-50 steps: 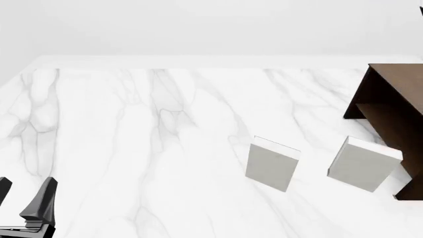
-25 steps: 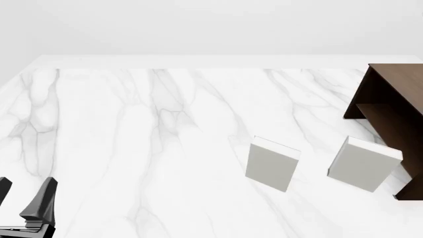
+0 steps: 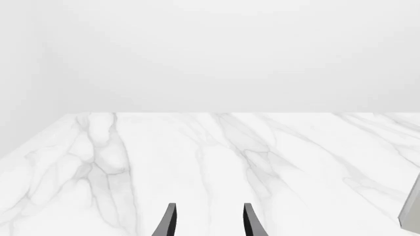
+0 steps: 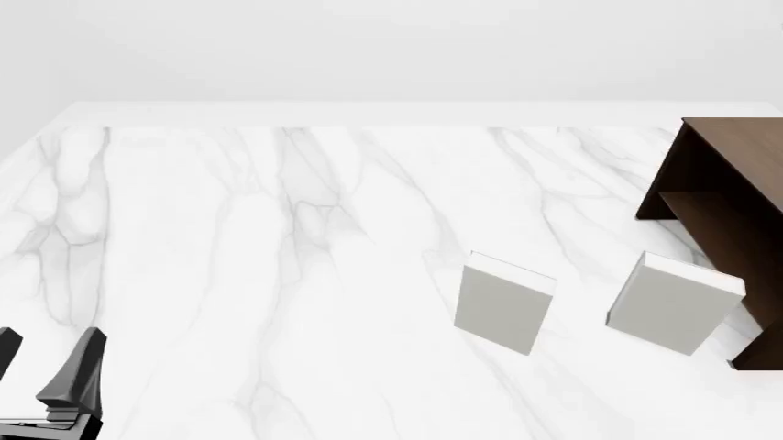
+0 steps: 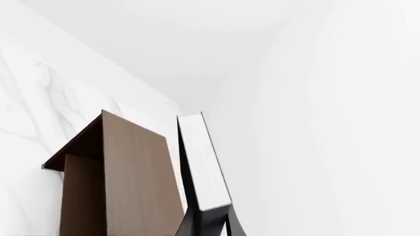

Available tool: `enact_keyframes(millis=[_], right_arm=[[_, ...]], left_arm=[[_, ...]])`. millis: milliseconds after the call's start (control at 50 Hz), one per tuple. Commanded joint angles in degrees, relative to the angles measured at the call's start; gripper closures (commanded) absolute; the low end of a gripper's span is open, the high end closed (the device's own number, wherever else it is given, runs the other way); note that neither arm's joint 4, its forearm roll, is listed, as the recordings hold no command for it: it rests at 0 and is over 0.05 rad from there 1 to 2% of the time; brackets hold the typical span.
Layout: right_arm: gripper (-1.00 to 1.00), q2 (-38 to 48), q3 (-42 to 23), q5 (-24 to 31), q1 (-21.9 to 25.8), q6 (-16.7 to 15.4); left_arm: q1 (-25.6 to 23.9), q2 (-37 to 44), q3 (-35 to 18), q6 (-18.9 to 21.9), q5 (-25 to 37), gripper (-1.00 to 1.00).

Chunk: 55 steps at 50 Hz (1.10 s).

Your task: Pick up the book on the left and place it on top of the shelf.

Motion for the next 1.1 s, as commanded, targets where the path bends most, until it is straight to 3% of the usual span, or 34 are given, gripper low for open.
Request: enact_keyframes(millis=[20, 1100], right_arm=[[1.0, 1.49, -0.84, -1.9, -1.34, 0.28], [1.0, 12.0, -1.74, -9.42, -4.16, -1.8]], left_arm=[[0.0, 0.0, 0.0, 0.0, 0.0, -1.0], [0.0, 0.0, 0.0, 0.0, 0.0, -1.0]])
